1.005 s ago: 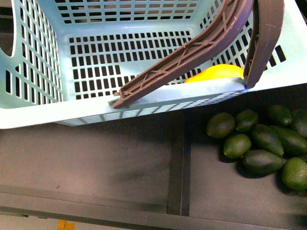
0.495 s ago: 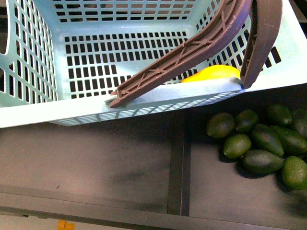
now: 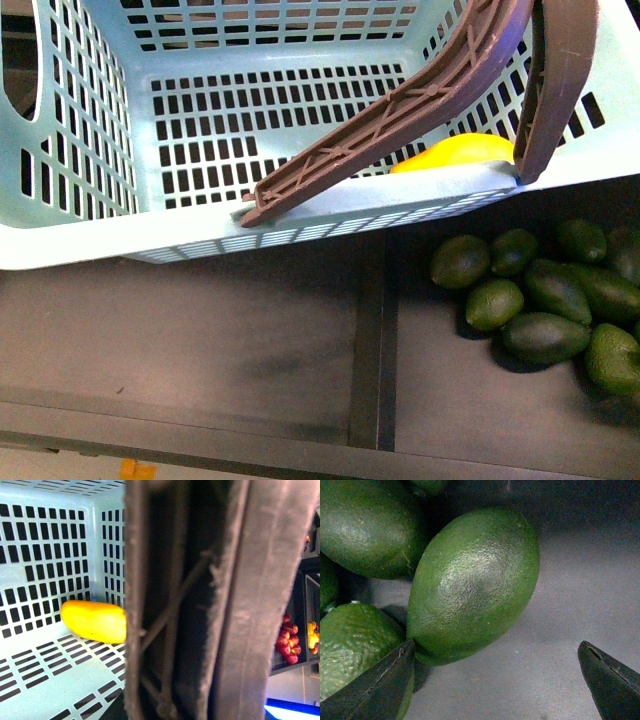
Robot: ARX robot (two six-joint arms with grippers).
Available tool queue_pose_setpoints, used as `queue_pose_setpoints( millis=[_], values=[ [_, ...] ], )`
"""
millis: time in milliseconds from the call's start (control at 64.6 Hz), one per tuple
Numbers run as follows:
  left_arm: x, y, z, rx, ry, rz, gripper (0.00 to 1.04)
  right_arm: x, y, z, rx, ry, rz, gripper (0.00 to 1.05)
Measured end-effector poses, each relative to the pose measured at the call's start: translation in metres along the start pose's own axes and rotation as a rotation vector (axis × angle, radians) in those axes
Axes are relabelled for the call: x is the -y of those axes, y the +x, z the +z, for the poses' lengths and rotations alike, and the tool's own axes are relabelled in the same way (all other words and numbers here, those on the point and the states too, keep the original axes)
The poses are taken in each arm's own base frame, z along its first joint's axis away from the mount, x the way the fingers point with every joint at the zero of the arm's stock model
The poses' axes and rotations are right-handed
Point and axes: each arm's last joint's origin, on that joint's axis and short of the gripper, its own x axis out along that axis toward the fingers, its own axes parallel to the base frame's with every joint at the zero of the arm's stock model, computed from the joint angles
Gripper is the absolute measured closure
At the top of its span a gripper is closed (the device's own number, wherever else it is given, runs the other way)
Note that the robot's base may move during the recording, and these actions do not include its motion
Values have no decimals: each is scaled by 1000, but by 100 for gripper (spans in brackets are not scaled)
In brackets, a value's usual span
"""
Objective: Pick mango and avocado into basket
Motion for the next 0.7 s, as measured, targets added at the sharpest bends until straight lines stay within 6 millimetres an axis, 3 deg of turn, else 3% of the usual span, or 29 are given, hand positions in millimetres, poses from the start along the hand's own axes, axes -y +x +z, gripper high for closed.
queue_pose_setpoints(
  millis=[696],
  values=[
    [0, 0, 0, 1, 0, 1, 91, -7, 9, 21, 2, 85, 36, 9]
  ],
)
